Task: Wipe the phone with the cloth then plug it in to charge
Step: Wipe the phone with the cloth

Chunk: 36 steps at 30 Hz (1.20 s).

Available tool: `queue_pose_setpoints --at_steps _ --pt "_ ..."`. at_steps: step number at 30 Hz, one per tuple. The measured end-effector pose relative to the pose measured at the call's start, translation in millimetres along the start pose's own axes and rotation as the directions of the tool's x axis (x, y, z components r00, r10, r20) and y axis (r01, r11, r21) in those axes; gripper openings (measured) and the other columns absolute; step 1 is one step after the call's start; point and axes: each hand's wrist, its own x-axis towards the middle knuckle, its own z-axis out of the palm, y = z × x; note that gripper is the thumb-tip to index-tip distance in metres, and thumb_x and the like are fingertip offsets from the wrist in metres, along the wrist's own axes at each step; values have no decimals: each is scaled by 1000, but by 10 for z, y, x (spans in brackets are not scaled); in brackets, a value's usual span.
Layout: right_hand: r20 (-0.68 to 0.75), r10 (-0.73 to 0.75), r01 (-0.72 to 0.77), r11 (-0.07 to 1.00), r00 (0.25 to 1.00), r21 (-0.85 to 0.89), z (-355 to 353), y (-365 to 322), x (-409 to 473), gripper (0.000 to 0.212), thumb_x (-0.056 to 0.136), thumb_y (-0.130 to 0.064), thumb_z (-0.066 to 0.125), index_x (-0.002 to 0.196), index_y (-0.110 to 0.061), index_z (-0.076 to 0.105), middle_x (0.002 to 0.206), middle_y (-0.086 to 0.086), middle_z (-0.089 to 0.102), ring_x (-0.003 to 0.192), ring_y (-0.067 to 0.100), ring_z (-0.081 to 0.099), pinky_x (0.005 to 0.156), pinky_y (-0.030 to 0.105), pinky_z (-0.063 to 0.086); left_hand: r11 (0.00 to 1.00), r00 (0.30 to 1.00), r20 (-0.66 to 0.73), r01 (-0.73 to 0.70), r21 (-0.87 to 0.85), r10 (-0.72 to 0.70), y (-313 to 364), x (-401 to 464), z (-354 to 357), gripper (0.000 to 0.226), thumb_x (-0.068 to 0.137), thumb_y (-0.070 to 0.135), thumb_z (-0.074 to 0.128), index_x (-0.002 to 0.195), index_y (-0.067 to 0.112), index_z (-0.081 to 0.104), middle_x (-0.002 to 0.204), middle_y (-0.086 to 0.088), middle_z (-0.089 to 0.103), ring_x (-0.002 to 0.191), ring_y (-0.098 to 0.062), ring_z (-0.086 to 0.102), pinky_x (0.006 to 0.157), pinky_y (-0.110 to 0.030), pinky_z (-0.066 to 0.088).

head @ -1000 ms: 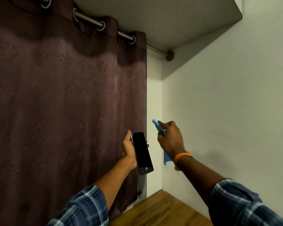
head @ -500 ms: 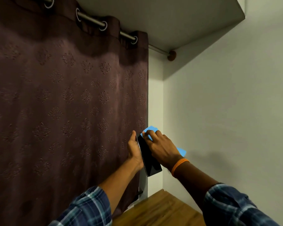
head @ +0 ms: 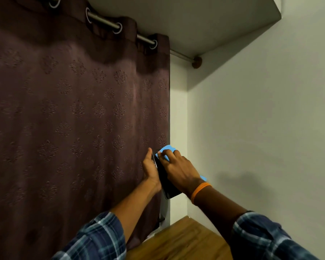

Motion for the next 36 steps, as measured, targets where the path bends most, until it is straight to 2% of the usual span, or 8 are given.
queue_pose_setpoints --at_steps 5,9,14,18,20,26,30,36 --pt "38 98 -97 995 994 -21 19 134 -54 58 98 -16 48 153 -9 30 140 13 42 118 36 48 85 46 56 1000 999 38 23 13 -23 -32 -70 5 68 87 69 42 97 14 82 95 -13 78 85 -29 76 70 -35 60" --pt "35 160 -160 987 987 25 12 118 -88 56 99 -17 47 153 -10 30 140 11 42 120 34 47 85 44 56 999 1000 21 5 35 -6 -1 -85 -8 71 87 69 42 106 11 79 104 -16 77 93 -31 74 78 -38 59" --pt "-23 37 -36 998 999 47 -48 -124 -112 57 92 -17 60 146 -8 44 132 13 53 108 35 57 76 46 58 999 998 -42 -46 17 47 50 12 12 66 88 65 43 71 15 82 76 -7 77 70 -22 76 58 -29 59" --pt "-46 -90 90 996 995 5 -56 -146 -168 60 87 -19 69 143 -9 49 129 11 56 103 32 59 76 44 60 999 994 -100 -38 24 41 91 34 -20 69 82 70 46 86 11 81 82 -12 76 75 -27 75 67 -37 62" --pt "-25 -103 102 994 994 -26 -54 -104 -181 63 86 -19 71 143 -11 48 129 11 56 103 31 59 75 44 60 999 994 -103 -35 14 36 92 12 -13 67 84 69 46 79 14 83 81 -10 77 72 -25 76 62 -35 61" --pt "36 63 -61 997 997 -43 -14 168 -171 62 94 -14 51 153 -11 31 141 11 43 117 36 48 85 47 55 999 1000 -13 -15 -34 14 98 -100 95 67 89 66 44 78 10 80 80 -13 75 70 -28 74 61 -31 59" --pt "21 128 -128 992 992 2 -13 154 -193 62 91 -12 54 150 -11 37 135 11 48 114 36 52 79 46 57 999 998 -54 -47 -21 45 108 -118 102 62 90 64 44 92 8 72 85 -14 72 75 -28 69 69 -33 57" --pt "-50 -54 55 998 997 25 -20 -186 -268 63 85 -25 69 143 -11 48 128 9 56 101 30 59 72 43 60 993 984 -142 -112 -41 105 173 -69 99 58 96 57 41 85 8 71 77 -11 71 61 -22 71 54 -27 59"
